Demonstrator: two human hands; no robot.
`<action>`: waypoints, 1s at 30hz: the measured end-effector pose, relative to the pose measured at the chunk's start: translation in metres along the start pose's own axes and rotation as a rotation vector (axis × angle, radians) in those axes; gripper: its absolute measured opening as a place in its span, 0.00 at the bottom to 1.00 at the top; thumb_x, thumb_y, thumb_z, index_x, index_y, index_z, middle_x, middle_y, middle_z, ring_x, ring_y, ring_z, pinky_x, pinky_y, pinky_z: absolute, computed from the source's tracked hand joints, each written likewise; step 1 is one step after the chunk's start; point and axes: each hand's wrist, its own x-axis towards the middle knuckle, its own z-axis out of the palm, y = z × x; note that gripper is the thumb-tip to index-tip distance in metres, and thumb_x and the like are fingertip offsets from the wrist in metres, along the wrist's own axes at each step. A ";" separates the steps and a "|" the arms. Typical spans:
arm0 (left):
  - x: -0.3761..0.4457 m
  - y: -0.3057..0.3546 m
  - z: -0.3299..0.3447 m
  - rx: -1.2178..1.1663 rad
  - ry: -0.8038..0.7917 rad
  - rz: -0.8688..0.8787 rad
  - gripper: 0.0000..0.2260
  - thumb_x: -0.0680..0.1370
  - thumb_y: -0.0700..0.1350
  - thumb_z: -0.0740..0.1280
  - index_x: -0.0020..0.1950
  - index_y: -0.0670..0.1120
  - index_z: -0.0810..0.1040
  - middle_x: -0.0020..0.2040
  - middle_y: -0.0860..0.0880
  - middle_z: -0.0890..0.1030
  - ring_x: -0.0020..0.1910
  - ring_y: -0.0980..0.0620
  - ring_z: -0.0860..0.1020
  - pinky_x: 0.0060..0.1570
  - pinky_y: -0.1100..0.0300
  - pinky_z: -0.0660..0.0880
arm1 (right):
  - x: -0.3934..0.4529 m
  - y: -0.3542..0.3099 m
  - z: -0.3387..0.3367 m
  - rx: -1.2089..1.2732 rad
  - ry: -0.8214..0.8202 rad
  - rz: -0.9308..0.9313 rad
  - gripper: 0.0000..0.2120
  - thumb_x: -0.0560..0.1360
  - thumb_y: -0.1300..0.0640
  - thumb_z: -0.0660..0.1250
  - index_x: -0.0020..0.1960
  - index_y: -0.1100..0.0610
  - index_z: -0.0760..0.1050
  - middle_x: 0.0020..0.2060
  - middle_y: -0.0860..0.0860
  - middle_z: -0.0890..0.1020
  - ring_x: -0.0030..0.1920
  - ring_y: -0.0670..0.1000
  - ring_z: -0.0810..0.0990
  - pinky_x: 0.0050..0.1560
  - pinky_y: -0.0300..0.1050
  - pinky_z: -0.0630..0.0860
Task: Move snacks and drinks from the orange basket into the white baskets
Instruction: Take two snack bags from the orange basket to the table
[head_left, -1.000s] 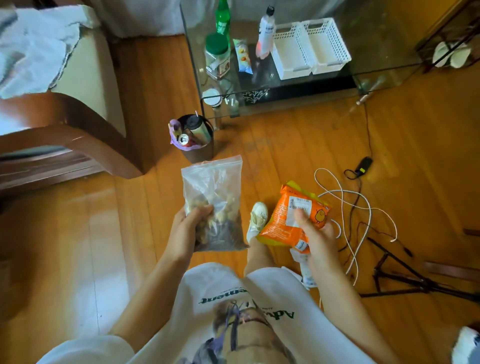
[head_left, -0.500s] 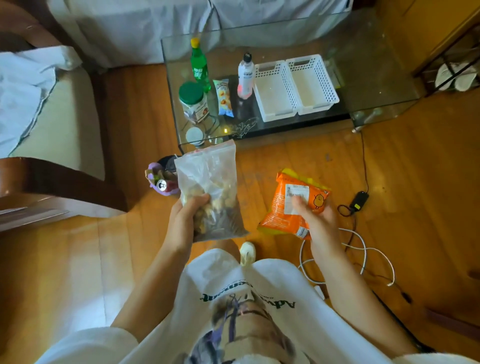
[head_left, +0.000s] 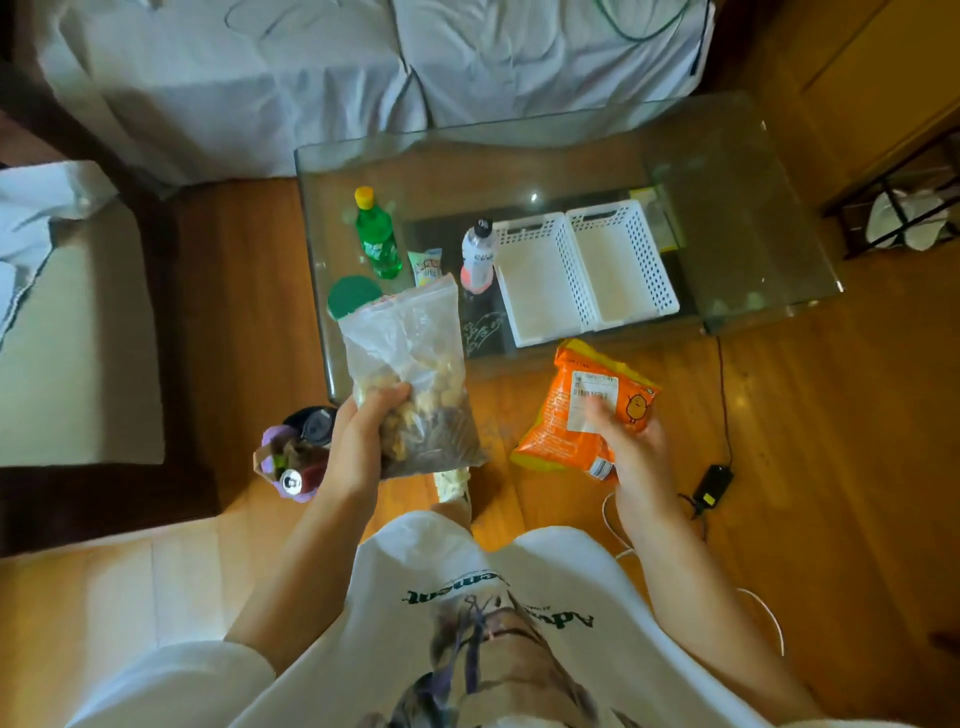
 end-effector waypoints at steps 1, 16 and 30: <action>0.015 0.013 0.005 0.001 -0.008 0.002 0.06 0.66 0.50 0.66 0.35 0.52 0.83 0.30 0.52 0.82 0.29 0.54 0.81 0.25 0.64 0.75 | 0.014 -0.011 0.007 0.002 -0.003 -0.003 0.20 0.60 0.44 0.71 0.50 0.44 0.74 0.44 0.42 0.83 0.41 0.39 0.83 0.31 0.31 0.76; 0.170 0.102 0.066 0.021 0.058 -0.027 0.09 0.67 0.52 0.64 0.43 0.51 0.79 0.34 0.52 0.84 0.34 0.53 0.83 0.32 0.61 0.77 | 0.197 -0.119 0.054 -0.057 -0.050 0.017 0.25 0.59 0.40 0.72 0.55 0.41 0.74 0.49 0.41 0.83 0.49 0.43 0.82 0.43 0.40 0.78; 0.349 0.150 0.144 -0.024 0.274 -0.063 0.03 0.72 0.47 0.66 0.41 0.49 0.76 0.29 0.55 0.82 0.30 0.59 0.81 0.26 0.67 0.75 | 0.427 -0.181 0.117 -0.293 -0.205 0.124 0.30 0.63 0.40 0.71 0.63 0.46 0.71 0.55 0.46 0.80 0.53 0.47 0.80 0.52 0.47 0.78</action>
